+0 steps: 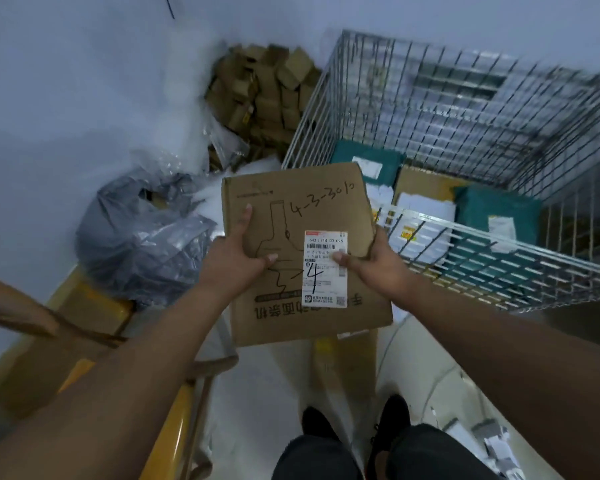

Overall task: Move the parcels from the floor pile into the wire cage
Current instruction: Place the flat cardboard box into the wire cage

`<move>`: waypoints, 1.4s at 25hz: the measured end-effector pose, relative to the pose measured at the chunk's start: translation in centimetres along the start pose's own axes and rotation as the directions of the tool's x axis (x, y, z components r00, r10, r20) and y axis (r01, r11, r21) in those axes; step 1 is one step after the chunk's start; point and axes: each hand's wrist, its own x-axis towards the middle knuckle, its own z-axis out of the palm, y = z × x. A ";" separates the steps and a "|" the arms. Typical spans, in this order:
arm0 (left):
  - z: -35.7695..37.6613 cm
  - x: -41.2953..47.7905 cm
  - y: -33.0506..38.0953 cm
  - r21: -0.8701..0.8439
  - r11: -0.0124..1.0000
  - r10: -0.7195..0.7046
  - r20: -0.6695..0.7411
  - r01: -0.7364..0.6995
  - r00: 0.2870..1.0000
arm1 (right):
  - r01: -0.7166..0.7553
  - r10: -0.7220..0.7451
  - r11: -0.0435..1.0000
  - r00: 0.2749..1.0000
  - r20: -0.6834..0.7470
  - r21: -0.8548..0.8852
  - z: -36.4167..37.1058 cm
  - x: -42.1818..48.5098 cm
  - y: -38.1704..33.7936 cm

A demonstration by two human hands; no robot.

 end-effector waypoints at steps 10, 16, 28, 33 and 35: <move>-5.8 2.9 12.0 0.053 0.990 0.123 0.083 -0.128 0.989 | 0.149 -0.153 0.981 0.988 -0.021 -0.123 -7.2 -3.4 -8.1; -3.1 9.4 20.5 0.044 0.986 0.159 0.099 -0.163 0.982 | 0.049 -0.064 0.990 0.992 -0.105 -0.132 -15.7 1.2 -9.3; 4.5 21.1 31.4 0.172 0.974 0.127 0.127 -0.148 0.984 | -0.055 0.026 0.988 0.980 -0.195 -0.146 -27.6 15.1 -9.3; 5.4 27.2 29.8 0.140 0.980 0.121 0.121 -0.138 0.985 | -0.122 0.088 0.979 0.974 -0.208 -0.160 -26.6 20.9 -10.2; 5.6 30.4 29.0 0.140 0.977 0.139 0.166 -0.162 0.976 | -0.159 0.125 0.976 0.968 -0.218 -0.148 -25.4 23.3 -10.1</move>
